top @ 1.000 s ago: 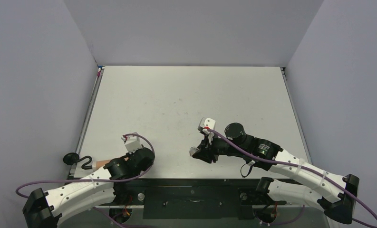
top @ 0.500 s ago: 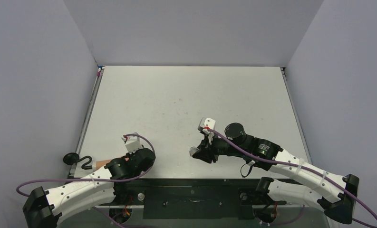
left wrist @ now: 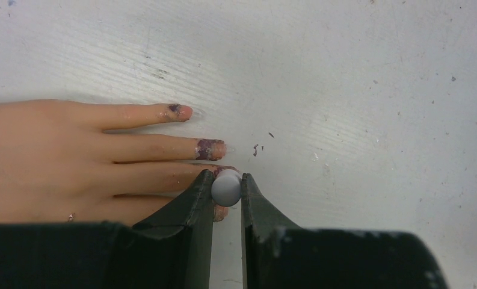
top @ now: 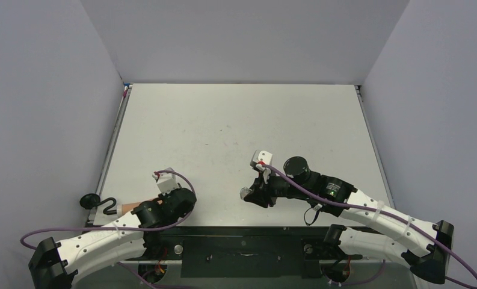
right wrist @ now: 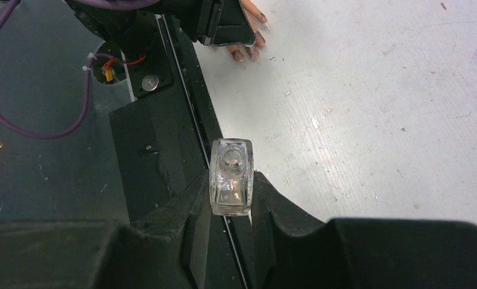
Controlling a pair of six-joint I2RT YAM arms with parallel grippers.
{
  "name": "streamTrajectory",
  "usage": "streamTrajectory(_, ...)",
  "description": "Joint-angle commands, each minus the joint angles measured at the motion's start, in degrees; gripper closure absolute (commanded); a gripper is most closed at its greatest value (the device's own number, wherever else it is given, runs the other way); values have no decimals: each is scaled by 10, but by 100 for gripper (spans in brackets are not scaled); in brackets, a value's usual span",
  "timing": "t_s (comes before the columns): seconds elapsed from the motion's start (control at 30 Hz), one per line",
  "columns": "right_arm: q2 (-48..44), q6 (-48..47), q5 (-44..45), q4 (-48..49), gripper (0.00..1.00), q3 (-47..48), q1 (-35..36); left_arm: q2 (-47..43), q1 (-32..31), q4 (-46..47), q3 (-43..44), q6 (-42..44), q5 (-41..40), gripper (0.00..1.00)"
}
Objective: Paint the nails
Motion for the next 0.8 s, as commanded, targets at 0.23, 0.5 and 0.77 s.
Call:
streamTrajectory(0.23,-5,6,-6,35,100,1,2,21,-4,18,20,8,-20,100)
streamTrajectory(0.5,6,1,-12,32,100,16,1,42,-4,47,15,24,-8,100)
streamTrajectory(0.77,2,2,-10,24,100,18,3,57,-4,61,14,27,-5,100)
